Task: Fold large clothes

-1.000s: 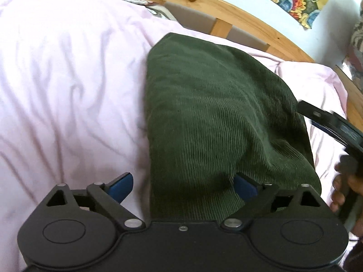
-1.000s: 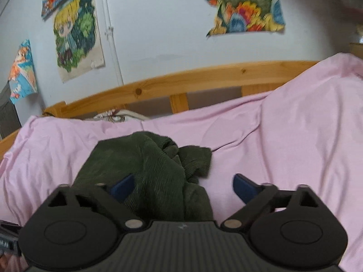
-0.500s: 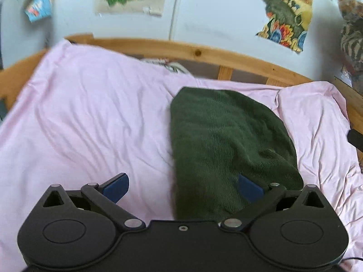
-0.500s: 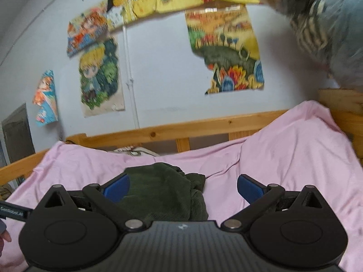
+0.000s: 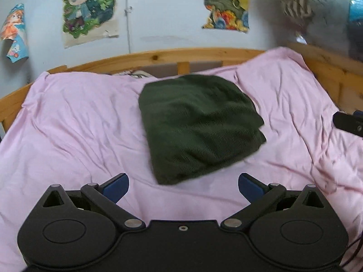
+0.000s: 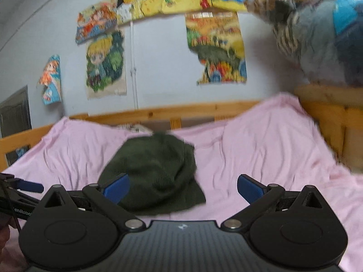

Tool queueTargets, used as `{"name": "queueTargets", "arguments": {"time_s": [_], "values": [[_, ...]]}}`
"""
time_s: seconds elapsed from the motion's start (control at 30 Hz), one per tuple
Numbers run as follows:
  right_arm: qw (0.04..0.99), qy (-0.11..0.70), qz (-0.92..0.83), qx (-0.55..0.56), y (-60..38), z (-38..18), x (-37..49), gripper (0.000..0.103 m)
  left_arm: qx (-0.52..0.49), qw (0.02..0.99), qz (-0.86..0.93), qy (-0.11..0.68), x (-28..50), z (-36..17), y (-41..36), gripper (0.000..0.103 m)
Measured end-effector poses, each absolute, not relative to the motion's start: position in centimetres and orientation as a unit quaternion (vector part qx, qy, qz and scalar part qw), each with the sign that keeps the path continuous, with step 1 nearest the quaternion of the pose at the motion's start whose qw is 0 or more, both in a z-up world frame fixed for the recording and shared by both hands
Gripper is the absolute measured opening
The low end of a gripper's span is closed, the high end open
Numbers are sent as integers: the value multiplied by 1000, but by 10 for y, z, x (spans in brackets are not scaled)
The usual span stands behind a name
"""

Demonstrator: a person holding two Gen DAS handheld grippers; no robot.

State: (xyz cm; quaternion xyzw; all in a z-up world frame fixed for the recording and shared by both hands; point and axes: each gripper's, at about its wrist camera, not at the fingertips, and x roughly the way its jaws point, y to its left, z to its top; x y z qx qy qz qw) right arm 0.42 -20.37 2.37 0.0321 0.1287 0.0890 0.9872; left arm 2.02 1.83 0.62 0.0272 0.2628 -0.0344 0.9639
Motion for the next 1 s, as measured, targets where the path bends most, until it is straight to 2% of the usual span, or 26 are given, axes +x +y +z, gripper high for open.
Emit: {"name": "queueTargets", "arguments": {"time_s": [0.27,1.0], "values": [[985,142,99,24,-197,14,13,103,-24,959,-13,282,28,2,30,102],[983,151,104,25,-198,13,15,103,-22,957,-9,288,28,2,29,102]]}}
